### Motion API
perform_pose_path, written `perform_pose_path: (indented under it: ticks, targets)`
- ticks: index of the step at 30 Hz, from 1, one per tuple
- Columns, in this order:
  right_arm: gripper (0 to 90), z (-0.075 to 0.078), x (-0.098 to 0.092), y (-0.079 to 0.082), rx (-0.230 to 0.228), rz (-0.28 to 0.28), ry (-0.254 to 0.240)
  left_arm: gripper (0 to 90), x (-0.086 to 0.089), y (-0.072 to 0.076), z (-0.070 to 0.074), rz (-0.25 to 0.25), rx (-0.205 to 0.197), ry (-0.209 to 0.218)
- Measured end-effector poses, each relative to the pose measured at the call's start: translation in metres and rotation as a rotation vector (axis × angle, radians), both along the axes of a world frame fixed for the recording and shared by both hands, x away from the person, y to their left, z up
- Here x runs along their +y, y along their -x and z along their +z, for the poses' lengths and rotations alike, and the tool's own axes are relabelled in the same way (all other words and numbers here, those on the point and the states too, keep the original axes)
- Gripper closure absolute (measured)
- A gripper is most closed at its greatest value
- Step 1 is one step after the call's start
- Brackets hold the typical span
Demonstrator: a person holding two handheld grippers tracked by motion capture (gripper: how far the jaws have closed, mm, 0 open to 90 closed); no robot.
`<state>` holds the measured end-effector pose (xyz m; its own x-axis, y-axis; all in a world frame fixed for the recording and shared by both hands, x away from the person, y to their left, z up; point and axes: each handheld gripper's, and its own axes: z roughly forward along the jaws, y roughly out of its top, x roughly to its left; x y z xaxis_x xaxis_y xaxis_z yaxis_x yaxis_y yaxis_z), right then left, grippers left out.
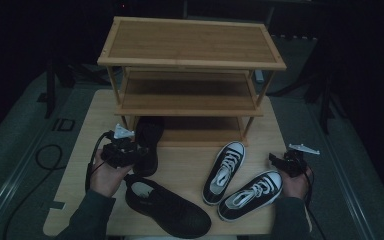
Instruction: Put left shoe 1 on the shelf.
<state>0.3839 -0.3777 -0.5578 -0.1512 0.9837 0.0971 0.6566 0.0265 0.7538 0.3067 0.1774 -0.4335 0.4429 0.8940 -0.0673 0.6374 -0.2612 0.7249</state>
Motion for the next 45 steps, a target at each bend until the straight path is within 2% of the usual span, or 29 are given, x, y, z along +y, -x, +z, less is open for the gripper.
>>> perform_pose_path:
  ticks: [7,10,12,14,20,26,30,34,35,40,43,45]
  targets:
    - [30.5,0.0,0.0,0.0,-0.001,0.0,0.001,58.0,0.005,0.014,-0.002,-0.004,0.0,0.008]
    - [30.5,0.0,0.0,0.0,0.0,0.001,0.002,58.2,0.006,0.017,-0.007,-0.011,0.022,-0.004]
    - [30.5,0.0,0.0,0.0,0.0,0.001,0.002,59.7,0.006,0.017,-0.012,-0.018,0.039,-0.023]
    - [30.5,0.0,0.0,0.0,0.0,0.001,0.002,63.4,0.007,0.016,-0.014,-0.027,0.056,-0.025]
    - [30.5,0.0,0.0,0.0,0.0,0.001,0.002,78.8,0.003,0.012,-0.021,-0.057,0.102,-0.074]
    - [30.5,0.0,0.0,0.0,0.001,0.001,0.003,82.3,0.003,0.004,-0.024,-0.072,0.138,-0.086]
    - [30.5,0.0,0.0,0.0,0.0,0.001,0.002,82.8,0.001,0.004,-0.024,-0.081,0.149,-0.099]
    - [30.5,0.0,0.0,0.0,0.0,0.001,0.002,83.7,-0.001,0.004,-0.03,-0.088,0.172,-0.123]
    - [30.5,0.0,0.0,0.0,0.0,0.001,0.003,84.3,0.0,0.003,-0.03,-0.085,0.172,-0.113]
    - [30.5,0.0,0.0,0.0,0.0,0.0,0.003,87.7,-0.001,0.0,-0.029,-0.072,0.162,-0.12]
    - [30.5,0.0,0.0,0.0,0.0,0.0,0.003,87.9,-0.002,-0.005,-0.027,-0.061,0.152,-0.096]
    - [30.5,0.0,0.0,0.0,0.0,0.0,0.003,88.1,-0.005,-0.009,-0.028,-0.042,0.149,-0.116]
